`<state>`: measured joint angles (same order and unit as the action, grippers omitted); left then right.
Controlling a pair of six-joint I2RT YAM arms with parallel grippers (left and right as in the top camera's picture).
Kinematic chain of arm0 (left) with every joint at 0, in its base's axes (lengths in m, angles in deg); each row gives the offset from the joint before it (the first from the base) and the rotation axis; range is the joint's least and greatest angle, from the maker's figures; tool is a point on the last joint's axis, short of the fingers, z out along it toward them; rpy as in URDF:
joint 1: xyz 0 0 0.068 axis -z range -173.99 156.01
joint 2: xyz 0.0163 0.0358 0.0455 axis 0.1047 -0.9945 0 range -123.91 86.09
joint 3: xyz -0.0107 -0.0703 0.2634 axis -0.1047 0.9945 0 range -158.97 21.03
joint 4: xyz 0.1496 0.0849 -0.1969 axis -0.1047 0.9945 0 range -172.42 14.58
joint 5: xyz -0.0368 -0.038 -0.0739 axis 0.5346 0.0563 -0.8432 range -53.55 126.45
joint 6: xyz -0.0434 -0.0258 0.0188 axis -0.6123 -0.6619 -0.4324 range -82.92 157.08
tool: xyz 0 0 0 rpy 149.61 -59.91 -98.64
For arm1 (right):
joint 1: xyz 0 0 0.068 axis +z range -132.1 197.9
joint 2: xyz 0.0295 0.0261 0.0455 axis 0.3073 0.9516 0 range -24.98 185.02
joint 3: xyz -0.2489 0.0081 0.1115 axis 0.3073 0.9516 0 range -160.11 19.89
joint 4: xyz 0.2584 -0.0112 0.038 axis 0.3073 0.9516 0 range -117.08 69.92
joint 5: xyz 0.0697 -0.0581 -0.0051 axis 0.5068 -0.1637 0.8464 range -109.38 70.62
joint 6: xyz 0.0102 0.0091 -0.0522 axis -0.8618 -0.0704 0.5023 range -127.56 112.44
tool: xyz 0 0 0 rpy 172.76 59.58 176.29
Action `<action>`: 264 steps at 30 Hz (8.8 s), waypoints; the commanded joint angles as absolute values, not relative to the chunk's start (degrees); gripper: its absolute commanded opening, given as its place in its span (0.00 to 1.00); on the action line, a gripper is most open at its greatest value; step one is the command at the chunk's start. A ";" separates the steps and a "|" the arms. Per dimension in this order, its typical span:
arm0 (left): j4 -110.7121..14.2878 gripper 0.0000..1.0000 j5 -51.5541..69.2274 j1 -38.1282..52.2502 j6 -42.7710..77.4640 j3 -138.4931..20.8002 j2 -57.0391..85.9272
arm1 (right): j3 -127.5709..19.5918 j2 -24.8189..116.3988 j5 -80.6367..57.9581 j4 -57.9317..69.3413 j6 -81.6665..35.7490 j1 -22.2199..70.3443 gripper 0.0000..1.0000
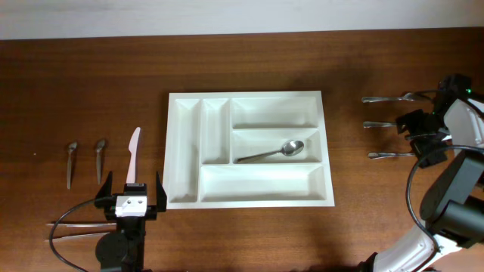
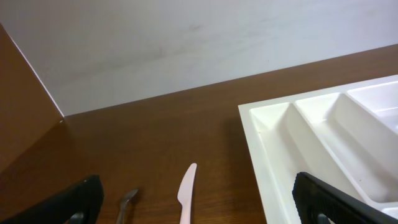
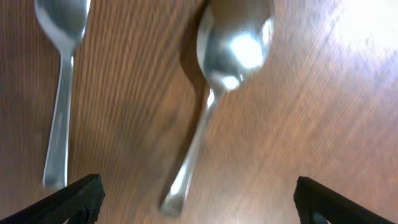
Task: Pack container
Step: 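Return the right gripper to the next silver spoon and grasp it, then place the second spoon beside the first in the same compartment, then move the right gripper to the upper silver fork and grasp it, then carry the fork into the tray's top right compartment and release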
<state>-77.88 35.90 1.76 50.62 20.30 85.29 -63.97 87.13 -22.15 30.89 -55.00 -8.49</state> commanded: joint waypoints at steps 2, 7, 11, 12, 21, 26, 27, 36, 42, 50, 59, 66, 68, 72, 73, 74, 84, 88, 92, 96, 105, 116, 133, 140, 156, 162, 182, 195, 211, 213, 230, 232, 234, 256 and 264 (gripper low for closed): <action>-77.64 0.99 36.29 1.98 50.89 20.52 85.73 | -64.30 89.14 -26.52 30.30 -54.50 -8.87 0.99; -77.64 0.99 36.29 1.98 50.89 20.52 85.75 | -64.30 91.11 -26.56 29.85 -54.52 -8.91 0.99; -77.64 0.99 36.27 1.98 50.89 20.52 85.75 | -64.30 92.23 -25.95 29.63 -56.55 -9.54 0.99; -77.64 0.99 36.29 1.98 50.89 20.52 85.73 | -64.30 92.57 -25.60 29.63 -57.45 -9.83 0.99; -77.64 0.99 36.29 1.98 50.89 20.52 85.75 | -64.30 94.78 -25.21 27.70 -57.51 -10.79 0.99; -77.64 0.99 36.29 1.98 50.89 20.52 85.75 | -64.30 95.18 -23.02 25.91 -57.54 -10.79 0.99; -77.64 0.99 36.27 1.98 50.89 20.52 85.75 | -64.30 95.42 -22.69 25.67 -57.56 -10.79 0.99; -77.64 0.99 36.29 1.98 50.89 20.52 85.75 | -64.27 98.00 -20.68 25.37 -57.56 -10.77 0.99; -77.64 0.99 36.29 1.98 50.89 20.52 85.75 | -64.30 98.13 -20.68 25.45 -57.54 -10.79 0.66; -77.64 0.99 36.29 1.98 50.89 20.52 85.75 | -65.69 97.84 -20.66 28.51 -57.54 -10.66 0.04; -77.64 0.99 36.29 1.98 50.89 20.52 85.73 | -80.40 95.39 -20.81 37.32 -57.58 -7.23 0.04; -77.64 0.99 36.29 1.98 50.89 20.52 85.75 | -92.01 93.84 -15.52 46.83 -68.88 1.71 0.03; -77.64 0.99 36.27 1.98 50.89 20.52 85.75 | -92.21 93.84 -12.86 48.21 -74.43 5.12 0.04; -77.64 0.99 36.29 1.98 50.89 20.52 85.75 | -92.14 93.86 -11.37 49.25 -80.95 12.34 0.04; -77.64 0.99 36.29 1.98 50.89 20.52 85.75 | -92.14 93.86 -11.37 49.28 -82.15 14.57 0.03; -77.64 0.99 36.29 1.98 50.89 20.52 85.73 | -92.14 93.86 -11.39 49.28 -83.22 16.45 0.04; -77.64 0.99 36.29 1.98 50.89 20.52 85.73 | -90.50 94.00 -11.63 50.39 -96.97 30.63 0.06; -77.64 0.99 36.29 1.98 50.89 20.52 85.73 | -87.88 94.04 -11.61 50.72 -100.59 33.69 0.06; -77.64 0.99 36.29 1.98 50.86 20.52 85.75 | -84.27 94.10 -11.15 50.65 -105.23 35.68 0.08; -77.64 0.99 36.29 1.98 50.89 20.52 85.73 | -80.25 94.13 -9.40 50.17 -108.09 36.55 0.10; -77.64 0.99 36.29 1.98 50.89 20.52 85.73 | -76.01 94.26 -8.18 43.40 -105.21 36.49 0.30; -77.64 0.99 36.29 1.98 50.89 20.52 85.75 | -86.50 94.26 -8.42 33.23 -73.80 25.41 0.93; -77.64 0.99 36.29 1.98 50.89 20.52 85.73 | -93.65 96.60 -11.26 40.38 -57.73 -8.14 0.99; -77.64 0.99 36.29 1.98 50.89 20.52 85.73 | -93.54 99.46 -13.84 40.93 -55.79 -9.41 0.99; -77.64 0.99 36.29 1.98 50.89 20.52 85.75 | -93.54 108.38 -15.81 43.64 -57.34 -8.25 1.00; -77.64 0.99 36.29 1.98 50.89 20.52 85.73 | -93.54 110.41 -16.44 43.64 -57.51 -8.25 1.00; -77.64 0.99 36.29 1.98 50.89 20.52 85.75 | -93.54 112.44 -17.12 41.56 -57.54 -7.27 1.00; -77.64 0.99 36.27 1.98 50.89 20.52 85.73 | -93.54 114.58 -18.61 42.96 -57.54 -7.12 1.00; -77.64 0.99 36.29 1.98 50.89 20.52 85.75 | -93.54 114.58 -19.24 42.28 -57.54 -7.23 0.27; -77.64 0.99 36.29 1.98 50.89 20.52 85.73 | -93.54 114.58 -19.24 42.17 -57.54 -7.18 0.18; -77.64 0.99 36.29 1.98 50.89 20.52 85.73 | -107.51 114.56 -12.90 52.93 -64.42 -4.32 0.04; -77.64 0.99 36.29 1.98 50.89 20.52 85.75 | -110.89 114.56 -10.93 54.89 -66.34 -2.72 0.04; -77.64 0.99 36.27 1.98 50.89 20.52 85.75 | -114.57 114.56 -8.51 56.73 -67.92 -0.65 0.04; -77.64 0.99 36.29 1.98 50.89 20.52 85.75 | -123.90 114.58 -7.85 63.13 -98.12 30.81 0.11; -77.64 0.99 36.29 1.98 50.89 20.52 85.73 | -123.90 114.58 -8.90 62.00 -99.79 32.25 0.29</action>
<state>-77.88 35.90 1.76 50.62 20.30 85.32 -122.92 114.54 -7.04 62.00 -97.80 32.79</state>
